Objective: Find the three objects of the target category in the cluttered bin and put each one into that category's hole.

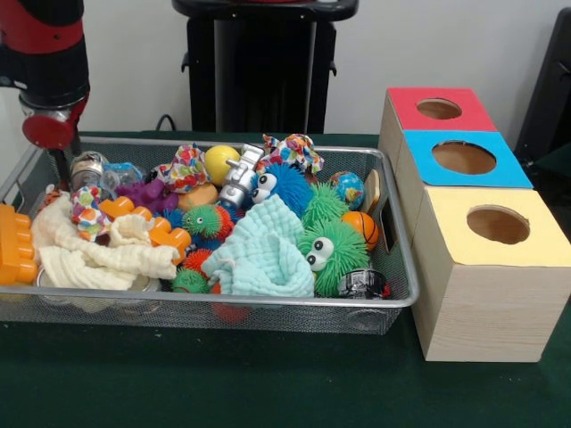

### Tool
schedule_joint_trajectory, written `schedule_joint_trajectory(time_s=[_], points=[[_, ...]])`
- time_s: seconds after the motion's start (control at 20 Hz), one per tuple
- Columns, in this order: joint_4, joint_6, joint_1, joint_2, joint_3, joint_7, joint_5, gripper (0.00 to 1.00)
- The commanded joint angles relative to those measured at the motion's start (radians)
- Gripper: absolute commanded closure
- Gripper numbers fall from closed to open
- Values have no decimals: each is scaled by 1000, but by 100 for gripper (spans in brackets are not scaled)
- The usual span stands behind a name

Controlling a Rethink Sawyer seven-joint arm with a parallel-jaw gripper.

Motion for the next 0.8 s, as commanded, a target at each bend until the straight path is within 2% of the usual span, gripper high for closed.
schedule_joint_trajectory(time_s=[0.05, 0.3, 0.8], points=[[-92, 52, 5, 87, 65, -323, -116, 0], [-117, 60, 13, 109, 66, -364, -141, 0], [-157, 68, 47, 107, 25, -329, -190, 0]])
